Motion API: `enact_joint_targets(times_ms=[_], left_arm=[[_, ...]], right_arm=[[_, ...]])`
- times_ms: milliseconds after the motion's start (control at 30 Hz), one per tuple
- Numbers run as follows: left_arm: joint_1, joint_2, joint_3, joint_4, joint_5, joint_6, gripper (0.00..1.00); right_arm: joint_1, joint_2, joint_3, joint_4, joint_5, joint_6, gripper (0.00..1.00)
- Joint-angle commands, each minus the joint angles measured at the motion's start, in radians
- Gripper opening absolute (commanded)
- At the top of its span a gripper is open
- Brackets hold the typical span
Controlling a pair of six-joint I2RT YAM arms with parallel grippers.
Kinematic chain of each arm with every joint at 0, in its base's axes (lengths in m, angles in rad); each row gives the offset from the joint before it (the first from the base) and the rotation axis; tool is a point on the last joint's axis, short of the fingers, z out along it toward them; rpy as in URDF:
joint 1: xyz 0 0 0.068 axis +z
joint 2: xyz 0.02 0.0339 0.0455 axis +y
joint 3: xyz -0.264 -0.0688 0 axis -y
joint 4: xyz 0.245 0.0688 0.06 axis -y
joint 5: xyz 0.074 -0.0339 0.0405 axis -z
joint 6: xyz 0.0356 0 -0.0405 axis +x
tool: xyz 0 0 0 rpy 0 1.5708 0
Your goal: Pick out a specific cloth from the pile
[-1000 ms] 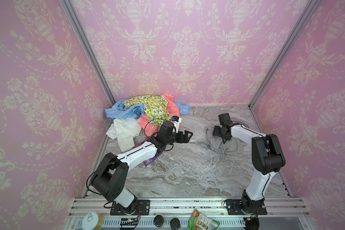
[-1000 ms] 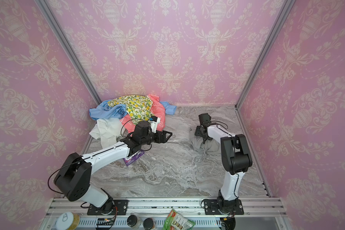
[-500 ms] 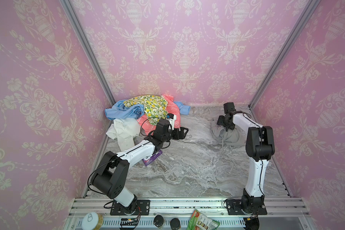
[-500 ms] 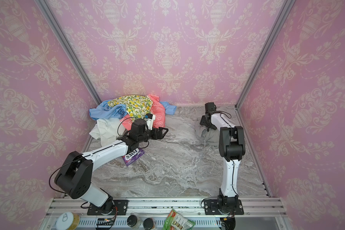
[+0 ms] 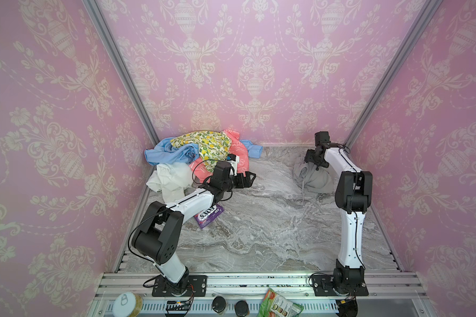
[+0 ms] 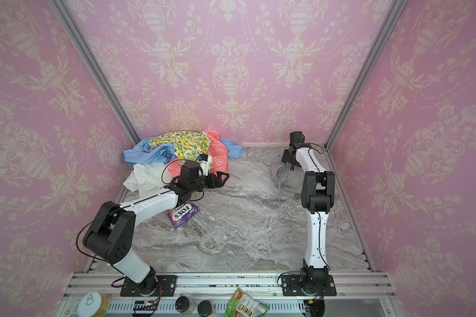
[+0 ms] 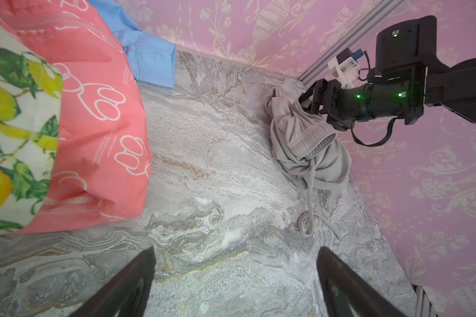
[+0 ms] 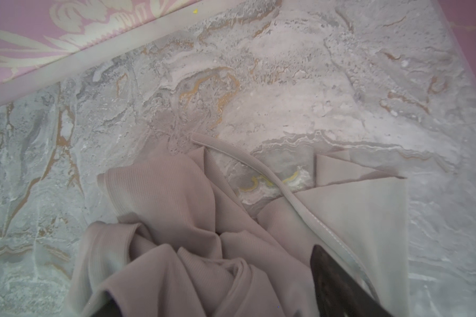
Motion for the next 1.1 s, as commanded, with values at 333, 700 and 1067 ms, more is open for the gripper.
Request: enact_joint_targets(times_ms=[333, 700, 1067], left_arm=[[0.006, -0.293, -0.108, -0.128, -0.206, 0.086, 0.99], [0.008, -0.623, -0.230, -0.373, -0.379, 0.142, 0.99], [0.026, -0.847, -0.271, -0.514, -0.616, 0.283, 0.99]], right_arm=[[-0.002, -0.485, -0.441, 0.286, -0.046, -0.039, 1.00], [-0.003, -0.644, -0.528, 0.109, -0.188, -0.042, 1.00], [-0.002, -0.997, -1.057, 0.415, -0.227, -0.085, 1.00]])
